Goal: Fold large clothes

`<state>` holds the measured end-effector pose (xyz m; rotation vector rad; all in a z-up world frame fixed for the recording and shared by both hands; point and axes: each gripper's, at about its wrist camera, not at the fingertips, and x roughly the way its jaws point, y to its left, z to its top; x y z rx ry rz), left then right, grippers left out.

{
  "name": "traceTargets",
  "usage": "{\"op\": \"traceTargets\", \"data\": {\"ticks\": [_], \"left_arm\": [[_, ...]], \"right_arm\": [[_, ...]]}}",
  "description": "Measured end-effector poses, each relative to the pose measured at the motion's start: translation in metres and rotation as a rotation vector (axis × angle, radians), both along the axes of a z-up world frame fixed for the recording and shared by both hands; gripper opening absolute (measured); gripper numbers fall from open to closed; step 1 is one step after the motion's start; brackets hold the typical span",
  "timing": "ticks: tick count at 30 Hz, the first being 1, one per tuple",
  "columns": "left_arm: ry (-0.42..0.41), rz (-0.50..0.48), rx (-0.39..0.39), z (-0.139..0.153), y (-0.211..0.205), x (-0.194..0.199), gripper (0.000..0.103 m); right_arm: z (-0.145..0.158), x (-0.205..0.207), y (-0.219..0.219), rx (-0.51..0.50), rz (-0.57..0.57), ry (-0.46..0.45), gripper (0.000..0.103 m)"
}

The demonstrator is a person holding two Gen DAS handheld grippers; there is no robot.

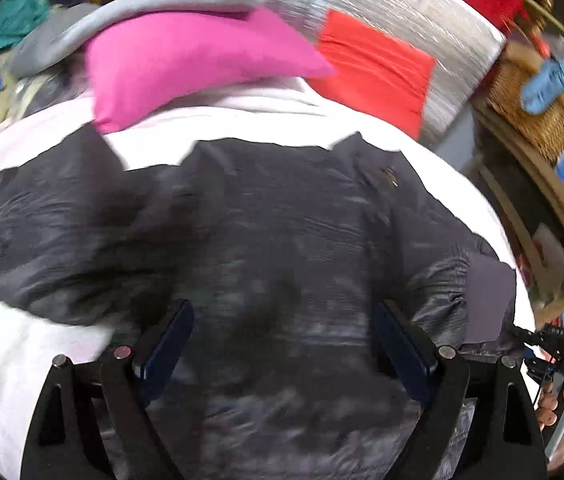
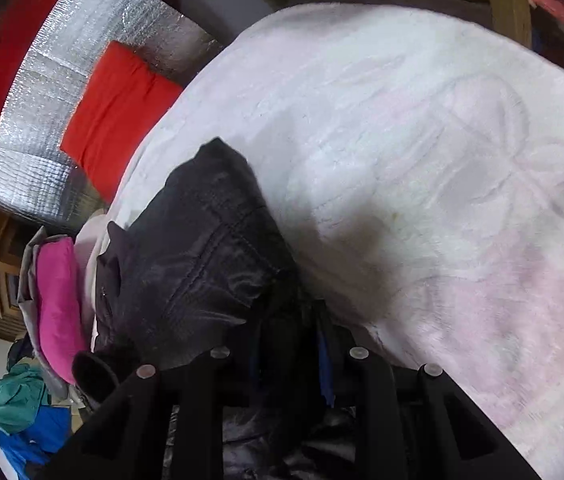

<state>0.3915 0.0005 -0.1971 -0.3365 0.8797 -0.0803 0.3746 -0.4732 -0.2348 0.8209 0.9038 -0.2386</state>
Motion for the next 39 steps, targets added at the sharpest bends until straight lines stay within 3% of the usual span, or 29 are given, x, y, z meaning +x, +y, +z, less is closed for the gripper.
{"op": "traceTargets", "data": {"ticks": [2,3,4,6,9,11,12,13,14,16,18,23,25,27,30,35,39], "left_arm": [[-0.026,0.034,0.011,0.008,0.019,-0.014,0.092],[-0.039,0.051,0.031,0.011,0.024,-0.015,0.092],[-0.051,0.070,0.058,0.015,0.030,-0.018,0.092],[-0.062,0.131,0.134,0.022,0.042,-0.020,0.092],[-0.048,0.216,0.197,0.024,0.069,-0.028,0.092],[-0.021,0.267,0.214,0.023,0.089,-0.033,0.092],[-0.010,0.291,0.218,0.021,0.097,-0.036,0.092],[-0.001,0.316,0.220,0.020,0.107,-0.038,0.092],[0.007,0.340,0.218,0.019,0.118,-0.041,0.092],[0.028,0.396,0.212,0.018,0.144,-0.050,0.092],[0.046,0.459,0.194,0.014,0.174,-0.065,0.092],[0.076,0.564,0.132,0.005,0.225,-0.082,0.092],[0.083,0.581,0.119,0.003,0.235,-0.089,0.092],[0.090,0.590,0.110,0.003,0.243,-0.093,0.092],[0.104,0.597,0.093,0.000,0.251,-0.096,0.092],[0.123,0.627,0.000,-0.006,0.275,-0.103,0.092],[0.146,0.668,-0.104,-0.021,0.301,-0.106,0.092]], "right_arm": [[0.029,-0.013,0.010,-0.118,-0.004,-0.053,0.026],[0.044,-0.020,0.017,-0.170,-0.006,-0.090,0.030],[0.061,-0.029,0.028,-0.212,0.000,-0.158,0.049],[0.078,-0.032,0.048,-0.249,0.046,-0.251,0.077],[0.083,-0.017,0.085,-0.344,0.150,-0.237,0.077],[0.073,0.000,0.110,-0.383,0.223,-0.187,0.071],[0.066,0.010,0.121,-0.394,0.244,-0.150,0.057],[0.054,0.022,0.132,-0.391,0.274,-0.093,0.036],[0.045,0.029,0.138,-0.376,0.291,-0.065,0.032],[0.025,0.044,0.152,-0.313,0.320,0.006,0.031],[0.021,0.048,0.163,-0.232,0.351,-0.005,0.031],[0.060,0.041,0.219,0.136,0.621,-0.262,0.031],[0.079,0.033,0.247,0.194,0.742,-0.349,0.032],[0.084,0.029,0.263,0.138,0.765,-0.361,0.033],[0.070,0.036,0.266,0.036,0.692,-0.273,0.034],[0.029,0.057,0.260,0.099,0.676,-0.168,0.034],[-0.005,0.072,0.283,-0.024,0.714,-0.010,0.034]]}}
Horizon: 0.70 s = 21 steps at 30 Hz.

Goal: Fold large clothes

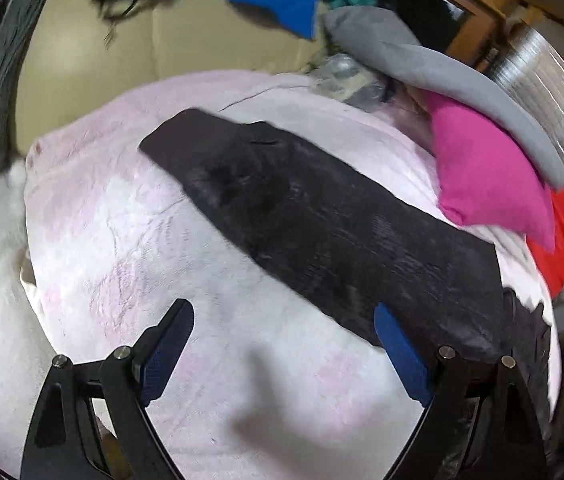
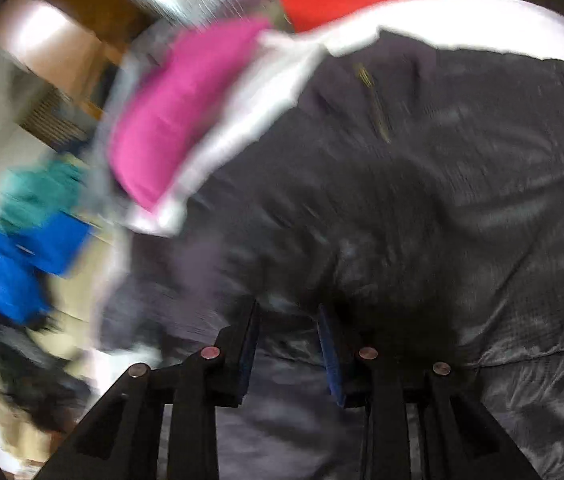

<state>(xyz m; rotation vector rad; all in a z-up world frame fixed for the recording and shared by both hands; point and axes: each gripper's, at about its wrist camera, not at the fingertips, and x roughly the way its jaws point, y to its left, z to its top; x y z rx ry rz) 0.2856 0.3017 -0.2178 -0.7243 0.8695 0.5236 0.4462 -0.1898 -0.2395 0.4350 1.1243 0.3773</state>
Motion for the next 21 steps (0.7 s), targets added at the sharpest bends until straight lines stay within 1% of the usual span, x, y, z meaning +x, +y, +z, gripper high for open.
{"op": "traceTargets", "data": {"ticks": [1,3,5,6,7,8,9,11,13,14,15,17,19,20,21], "left_arm": [[-0.003,0.012,-0.018,-0.003,0.007,-0.001,0.092],[-0.011,0.045,-0.056,-0.011,0.022,-0.004,0.092],[-0.024,0.073,-0.073,-0.016,0.033,-0.004,0.092],[-0.042,0.074,-0.103,-0.021,0.040,-0.003,0.092],[-0.060,0.070,-0.139,-0.025,0.045,-0.001,0.092],[-0.075,0.072,-0.175,-0.029,0.049,0.001,0.092],[-0.095,0.085,-0.222,-0.034,0.054,0.003,0.092],[-0.139,0.110,-0.286,-0.043,0.062,0.005,0.091],[-0.184,0.132,-0.328,-0.049,0.071,0.010,0.081],[-0.190,0.140,-0.325,-0.050,0.075,0.013,0.080],[-0.193,0.146,-0.312,-0.051,0.078,0.016,0.077],[-0.203,0.149,-0.303,-0.052,0.082,0.022,0.063],[-0.211,0.156,-0.309,-0.056,0.088,0.028,0.041],[-0.219,0.162,-0.303,-0.058,0.090,0.030,0.033],[-0.224,0.162,-0.303,-0.059,0.092,0.033,0.020]], "right_arm": [[0.002,-0.001,0.000,-0.002,-0.001,-0.006,0.034],[0.017,-0.005,-0.002,0.020,0.009,-0.036,0.034],[0.034,-0.015,-0.007,0.029,0.015,-0.094,0.034],[0.039,-0.017,-0.008,0.023,0.010,-0.110,0.041],[0.044,-0.021,-0.013,0.017,-0.005,-0.126,0.058],[0.047,-0.024,-0.017,0.013,-0.019,-0.134,0.066],[0.051,-0.027,-0.023,0.008,-0.039,-0.149,0.070],[0.055,-0.034,-0.035,0.018,-0.055,-0.159,0.070],[0.059,-0.038,-0.045,0.028,-0.072,-0.167,0.070],[0.060,-0.040,-0.050,0.027,-0.083,-0.175,0.070],[0.061,-0.042,-0.055,0.022,-0.092,-0.182,0.070],[0.064,-0.044,-0.064,0.014,-0.114,-0.190,0.070],[0.067,-0.046,-0.074,0.008,-0.134,-0.202,0.070],[0.068,-0.047,-0.079,0.008,-0.142,-0.204,0.070],[0.069,-0.049,-0.086,0.012,-0.157,-0.207,0.070]]}}
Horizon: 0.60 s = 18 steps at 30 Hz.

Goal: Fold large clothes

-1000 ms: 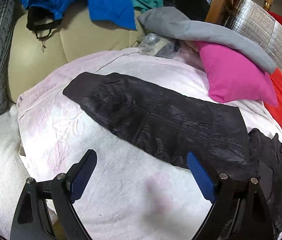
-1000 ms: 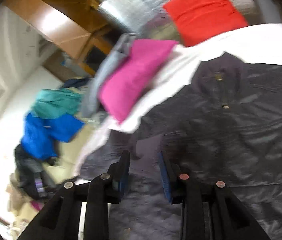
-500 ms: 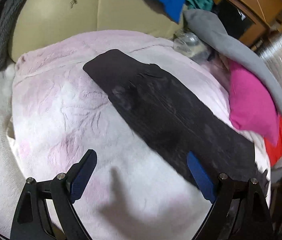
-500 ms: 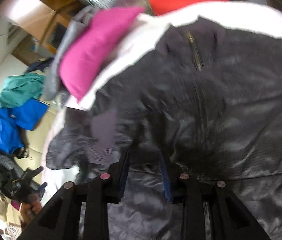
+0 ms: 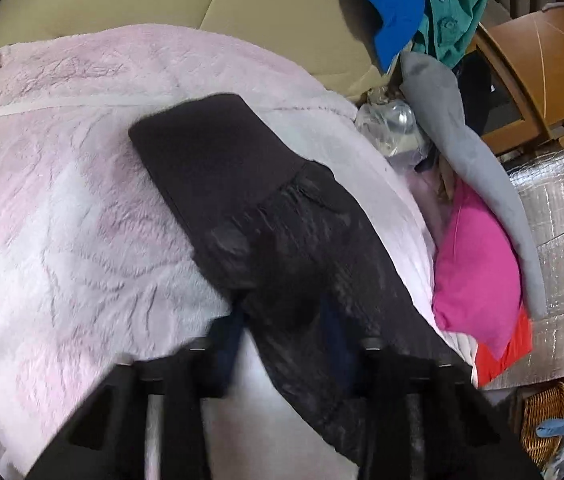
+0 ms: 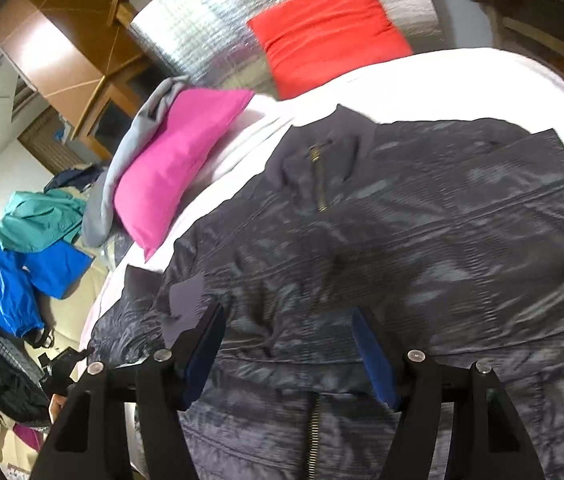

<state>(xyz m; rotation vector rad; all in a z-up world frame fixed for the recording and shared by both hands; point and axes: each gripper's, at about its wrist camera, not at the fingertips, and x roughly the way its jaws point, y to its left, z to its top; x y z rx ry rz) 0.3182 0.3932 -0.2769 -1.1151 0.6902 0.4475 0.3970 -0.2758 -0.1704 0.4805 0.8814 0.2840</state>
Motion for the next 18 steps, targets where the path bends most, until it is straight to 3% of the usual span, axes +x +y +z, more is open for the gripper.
{"op": "traceTargets", "data": {"ticks": [3,8,12,18], "left_arm": [[-0.023,0.002,0.022,0.006,-0.004,0.003,0.010],[-0.139,-0.100,0.232,0.076,-0.055,0.013,0.005],[-0.238,-0.263,0.392,0.131,-0.137,0.023,0.005],[-0.331,-0.559,0.491,0.160,-0.272,0.037,0.004]], "right_arm": [[0.002,-0.003,-0.015,0.013,-0.032,-0.006,0.070],[0.011,-0.013,-0.048,0.065,-0.121,-0.034,0.070],[0.013,-0.020,-0.073,0.100,-0.186,-0.038,0.070],[0.007,-0.029,-0.105,0.145,-0.261,-0.015,0.070]]}}
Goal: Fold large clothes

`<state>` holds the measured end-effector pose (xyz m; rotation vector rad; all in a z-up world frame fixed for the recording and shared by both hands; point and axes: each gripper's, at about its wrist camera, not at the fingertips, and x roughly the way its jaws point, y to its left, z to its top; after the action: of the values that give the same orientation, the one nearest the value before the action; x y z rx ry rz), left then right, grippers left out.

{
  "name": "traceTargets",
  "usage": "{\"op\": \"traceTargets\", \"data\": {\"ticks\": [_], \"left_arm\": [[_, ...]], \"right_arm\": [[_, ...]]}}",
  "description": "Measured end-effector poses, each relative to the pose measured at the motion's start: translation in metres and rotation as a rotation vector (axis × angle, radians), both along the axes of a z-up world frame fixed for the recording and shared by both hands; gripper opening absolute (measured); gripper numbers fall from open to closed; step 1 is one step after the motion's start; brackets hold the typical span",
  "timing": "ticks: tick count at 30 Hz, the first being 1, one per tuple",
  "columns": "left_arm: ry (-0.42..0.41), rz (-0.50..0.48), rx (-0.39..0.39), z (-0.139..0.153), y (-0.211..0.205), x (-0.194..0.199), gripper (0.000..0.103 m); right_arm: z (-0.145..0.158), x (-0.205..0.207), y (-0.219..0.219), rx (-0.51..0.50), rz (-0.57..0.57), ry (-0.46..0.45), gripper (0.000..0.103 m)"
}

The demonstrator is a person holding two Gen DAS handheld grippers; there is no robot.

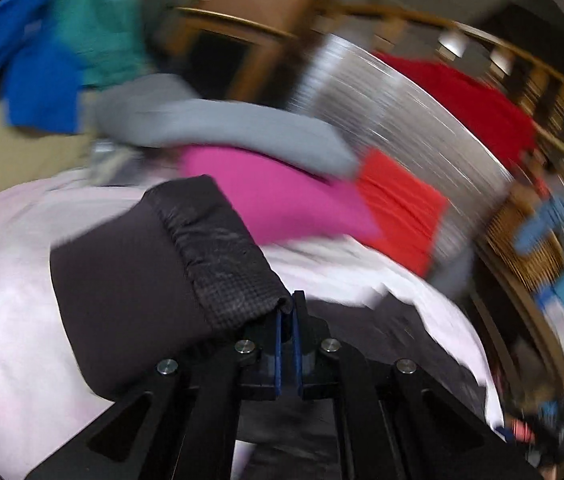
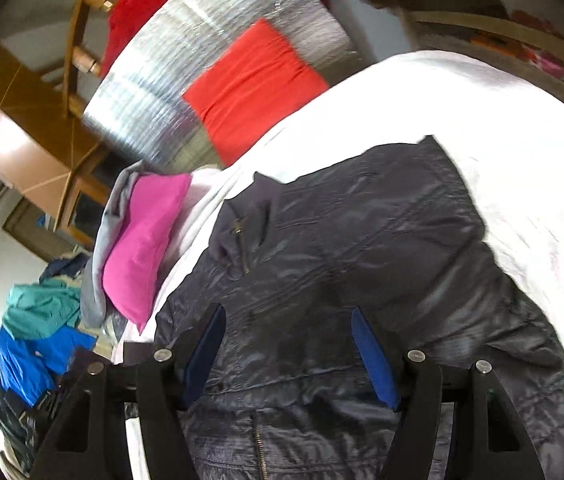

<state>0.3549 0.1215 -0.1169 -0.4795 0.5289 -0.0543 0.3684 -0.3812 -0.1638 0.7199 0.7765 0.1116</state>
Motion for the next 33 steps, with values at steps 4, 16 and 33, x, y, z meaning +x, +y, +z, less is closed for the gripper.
{"op": "traceTargets", "data": {"ticks": [4,16,33], "left_arm": [[0.049,-0.202,0.041,-0.014,-0.089,0.011,0.005],[0.458,-0.605,0.111,-0.106,-0.226,0.009,0.018],[0.250,-0.187,-0.114,-0.048,-0.026,-0.020,0.071]], "right_arm": [[-0.006,-0.002,-0.016,0.017,-0.038,0.021,0.070],[-0.010,0.002,-0.022,0.021,-0.017,0.057,0.070],[-0.030,0.025,0.123,-0.014,0.413,0.070,0.083]]}}
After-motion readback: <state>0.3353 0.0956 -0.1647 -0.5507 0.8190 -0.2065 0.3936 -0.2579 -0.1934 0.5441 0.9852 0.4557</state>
